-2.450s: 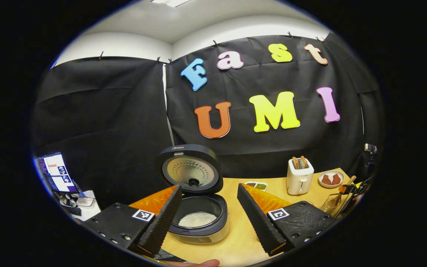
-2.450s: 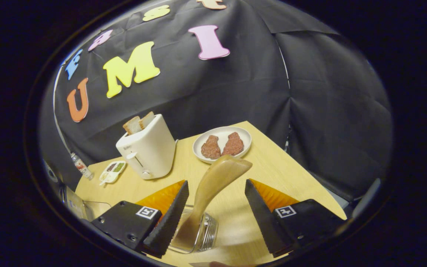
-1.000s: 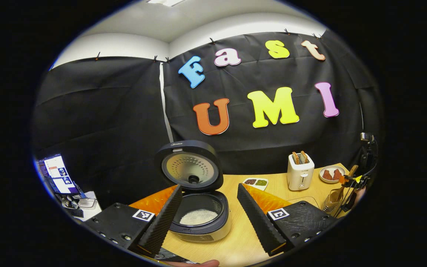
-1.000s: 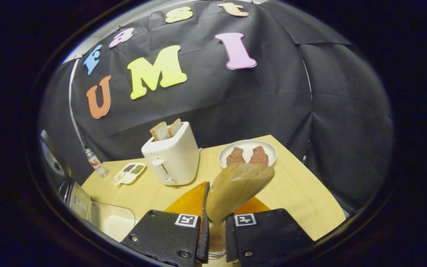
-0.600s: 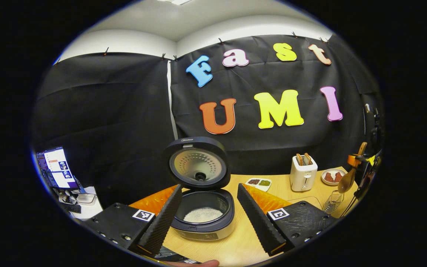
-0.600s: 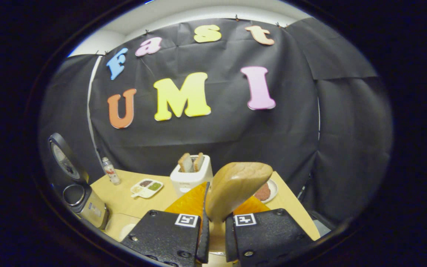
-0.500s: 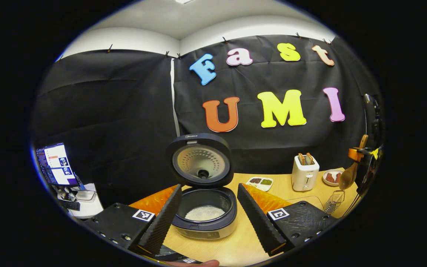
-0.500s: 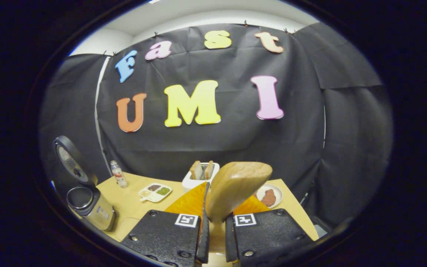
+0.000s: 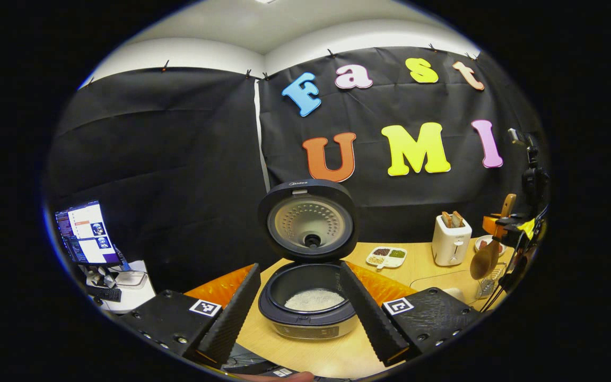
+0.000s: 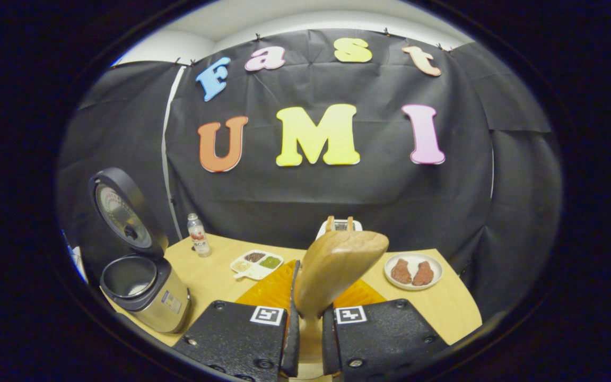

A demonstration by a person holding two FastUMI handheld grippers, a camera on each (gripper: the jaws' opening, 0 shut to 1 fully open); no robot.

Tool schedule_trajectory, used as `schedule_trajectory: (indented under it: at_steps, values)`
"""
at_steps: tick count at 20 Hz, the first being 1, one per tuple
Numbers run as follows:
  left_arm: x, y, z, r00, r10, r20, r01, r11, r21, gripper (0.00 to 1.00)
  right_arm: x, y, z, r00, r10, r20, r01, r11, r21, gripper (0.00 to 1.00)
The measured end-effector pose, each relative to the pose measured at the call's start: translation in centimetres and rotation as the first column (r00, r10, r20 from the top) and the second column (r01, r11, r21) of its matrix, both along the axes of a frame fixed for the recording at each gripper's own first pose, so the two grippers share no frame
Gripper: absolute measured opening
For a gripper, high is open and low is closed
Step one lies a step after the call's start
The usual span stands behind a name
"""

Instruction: Close the left gripper, press the button to open the rice cooker; take a wooden spoon from the chopstick holder with the right hand, scoop a spoonful of rice and pour it into the rice cooker, then put the wooden spoon back into the chopstick holder.

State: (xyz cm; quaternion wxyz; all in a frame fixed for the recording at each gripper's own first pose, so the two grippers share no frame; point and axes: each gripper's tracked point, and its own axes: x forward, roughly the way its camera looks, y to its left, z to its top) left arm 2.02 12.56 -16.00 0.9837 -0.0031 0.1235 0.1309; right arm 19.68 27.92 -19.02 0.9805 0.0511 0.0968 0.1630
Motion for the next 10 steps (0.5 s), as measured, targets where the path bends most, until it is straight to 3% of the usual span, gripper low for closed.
schedule_trajectory:
  at_steps: [6, 10]
  values:
    - [-0.5, 0.8, -1.6, 1.000, 0.011, -0.029, -0.011, 1.000, -0.001, 0.95, 0.2, 3.6, -7.6, 0.997, 0.009, -0.076, -0.013, 0.999, -0.049, 0.22]
    - [-0.7, 0.9, -2.3, 0.999, 0.007, -0.038, -0.006, 1.000, 0.011, 0.96, 0.2, 4.0, -9.9, 0.999, -0.008, -0.031, 0.003, 0.989, -0.148, 0.22]
